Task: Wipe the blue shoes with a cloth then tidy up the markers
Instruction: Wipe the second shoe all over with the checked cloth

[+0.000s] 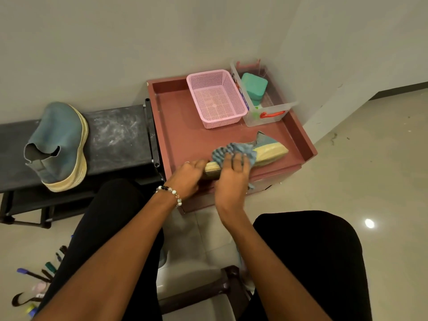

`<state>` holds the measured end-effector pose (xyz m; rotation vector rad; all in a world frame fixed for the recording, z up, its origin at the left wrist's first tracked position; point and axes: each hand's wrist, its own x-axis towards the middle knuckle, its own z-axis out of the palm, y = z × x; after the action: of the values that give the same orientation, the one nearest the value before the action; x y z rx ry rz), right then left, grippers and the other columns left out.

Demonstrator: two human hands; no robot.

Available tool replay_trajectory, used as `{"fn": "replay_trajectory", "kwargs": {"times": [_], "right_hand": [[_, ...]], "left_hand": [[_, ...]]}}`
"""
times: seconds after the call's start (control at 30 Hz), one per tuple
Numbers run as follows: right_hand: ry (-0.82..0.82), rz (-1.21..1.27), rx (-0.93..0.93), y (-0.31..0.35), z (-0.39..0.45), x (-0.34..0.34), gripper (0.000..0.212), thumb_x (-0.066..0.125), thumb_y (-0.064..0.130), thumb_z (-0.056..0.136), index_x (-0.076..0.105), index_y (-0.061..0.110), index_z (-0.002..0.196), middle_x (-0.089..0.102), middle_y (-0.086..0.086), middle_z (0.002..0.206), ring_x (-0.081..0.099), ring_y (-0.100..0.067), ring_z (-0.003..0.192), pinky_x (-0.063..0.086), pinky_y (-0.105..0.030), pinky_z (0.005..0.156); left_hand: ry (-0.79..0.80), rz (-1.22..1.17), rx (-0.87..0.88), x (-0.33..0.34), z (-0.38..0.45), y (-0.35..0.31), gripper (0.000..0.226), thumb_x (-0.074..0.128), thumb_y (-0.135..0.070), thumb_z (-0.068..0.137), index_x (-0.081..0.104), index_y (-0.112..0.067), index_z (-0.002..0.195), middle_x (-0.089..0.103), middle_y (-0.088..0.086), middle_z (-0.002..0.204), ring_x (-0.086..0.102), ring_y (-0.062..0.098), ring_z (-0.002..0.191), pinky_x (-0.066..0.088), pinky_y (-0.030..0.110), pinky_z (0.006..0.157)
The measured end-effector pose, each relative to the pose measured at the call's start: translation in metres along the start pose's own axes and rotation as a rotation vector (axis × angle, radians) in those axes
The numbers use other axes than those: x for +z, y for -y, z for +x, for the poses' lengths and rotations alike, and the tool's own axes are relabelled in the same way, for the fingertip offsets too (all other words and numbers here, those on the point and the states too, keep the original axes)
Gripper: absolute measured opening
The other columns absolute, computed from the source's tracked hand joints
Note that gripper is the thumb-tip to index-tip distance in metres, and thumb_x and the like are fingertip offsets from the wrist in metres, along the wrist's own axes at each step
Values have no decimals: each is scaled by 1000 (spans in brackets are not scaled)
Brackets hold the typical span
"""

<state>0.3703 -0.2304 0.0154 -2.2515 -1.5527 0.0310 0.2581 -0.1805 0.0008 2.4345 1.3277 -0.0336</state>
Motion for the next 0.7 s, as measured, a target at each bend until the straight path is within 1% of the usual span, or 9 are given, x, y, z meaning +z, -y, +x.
{"fn": "replay_trajectory", "kwargs": {"times": [0.07,0.13,0.2,0.23,0.3,0.37,0.47,0.57,0.7], "right_hand": [[61,207,-104,3,-5,-16,56,63,-14,58,65,-3,113,63,-23,117,53,-40,116,43,-39,102],[99,492,-14,-12,6,-40,55,49,-19,60,72,5,104,70,-13,106,60,-29,105,43,-28,99],[119,859,297,-29,22,-64,54,39,-22,65,76,10,90,73,-8,94,67,-23,92,52,-32,91],[96,1067,482,-41,28,-72,50,38,-23,70,75,8,85,73,-9,89,69,-25,86,56,-36,85],[-25,1319,827,-67,36,-82,38,42,-21,77,71,3,82,73,-16,85,71,-27,74,60,-38,70],[-168,1174,1016,-94,38,-85,37,43,-17,80,71,7,85,70,-20,94,69,-28,75,59,-35,66],[-266,744,924,-116,38,-73,42,42,-12,81,70,12,101,67,-12,104,63,-23,86,52,-26,74],[-111,463,644,-101,32,-48,49,44,-12,82,59,8,125,61,-11,113,57,-26,102,45,-20,82],[108,170,354,-69,6,-3,66,52,-4,81,28,-6,143,25,-30,148,24,-42,137,18,-44,116]], "left_hand": [[-1,47,21,-7,0,-1,59,63,2,76,44,0,131,56,17,126,55,33,111,43,36,91],[-26,178,112,-10,5,1,65,74,7,62,52,9,123,61,24,117,60,37,104,48,39,88],[-86,296,184,-9,12,6,52,74,0,62,63,5,112,67,22,110,66,37,101,53,47,84],[-126,342,223,-5,14,10,37,61,-4,73,67,1,109,68,19,111,66,35,103,52,51,85],[-101,425,251,3,15,14,42,37,-6,82,67,1,111,65,19,118,62,34,110,48,55,89],[-26,482,220,8,10,10,48,28,-3,91,46,7,134,42,26,142,42,38,132,34,56,104],[181,486,67,24,1,8,52,18,-3,102,-5,3,149,-15,25,155,-11,37,145,-1,52,116],[168,451,7,31,-1,-4,55,17,-6,102,-11,3,148,-22,27,152,-18,39,142,-3,52,116],[158,413,-86,33,-1,-9,53,14,-8,102,-10,2,148,-19,25,154,-15,38,144,-3,52,117]]}}
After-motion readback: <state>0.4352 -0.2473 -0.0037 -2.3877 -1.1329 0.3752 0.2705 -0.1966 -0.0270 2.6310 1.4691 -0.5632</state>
